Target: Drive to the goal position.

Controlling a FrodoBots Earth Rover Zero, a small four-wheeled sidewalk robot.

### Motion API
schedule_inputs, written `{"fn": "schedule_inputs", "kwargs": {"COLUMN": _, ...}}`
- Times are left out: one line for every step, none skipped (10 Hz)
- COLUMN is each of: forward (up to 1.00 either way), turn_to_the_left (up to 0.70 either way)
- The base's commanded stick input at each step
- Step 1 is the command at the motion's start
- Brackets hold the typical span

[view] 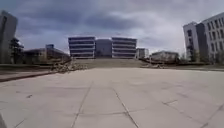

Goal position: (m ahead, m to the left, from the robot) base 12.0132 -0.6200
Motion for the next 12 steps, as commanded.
{"fn": "schedule_inputs", "kwargs": {"forward": 0.70, "turn_to_the_left": 0.00}}
{"fn": "schedule_inputs", "kwargs": {"forward": 0.70, "turn_to_the_left": 0.00}}
{"fn": "schedule_inputs", "kwargs": {"forward": 0.70, "turn_to_the_left": 0.00}}
{"fn": "schedule_inputs", "kwargs": {"forward": 0.70, "turn_to_the_left": 0.00}}
{"fn": "schedule_inputs", "kwargs": {"forward": 0.70, "turn_to_the_left": 0.00}}
{"fn": "schedule_inputs", "kwargs": {"forward": 0.70, "turn_to_the_left": 0.00}}
{"fn": "schedule_inputs", "kwargs": {"forward": 0.70, "turn_to_the_left": 0.00}}
{"fn": "schedule_inputs", "kwargs": {"forward": 0.70, "turn_to_the_left": 0.00}}
{"fn": "schedule_inputs", "kwargs": {"forward": 0.70, "turn_to_the_left": 0.00}}
{"fn": "schedule_inputs", "kwargs": {"forward": 0.70, "turn_to_the_left": 0.00}}
{"fn": "schedule_inputs", "kwargs": {"forward": 0.70, "turn_to_the_left": 0.00}}
{"fn": "schedule_inputs", "kwargs": {"forward": 0.70, "turn_to_the_left": 0.00}}
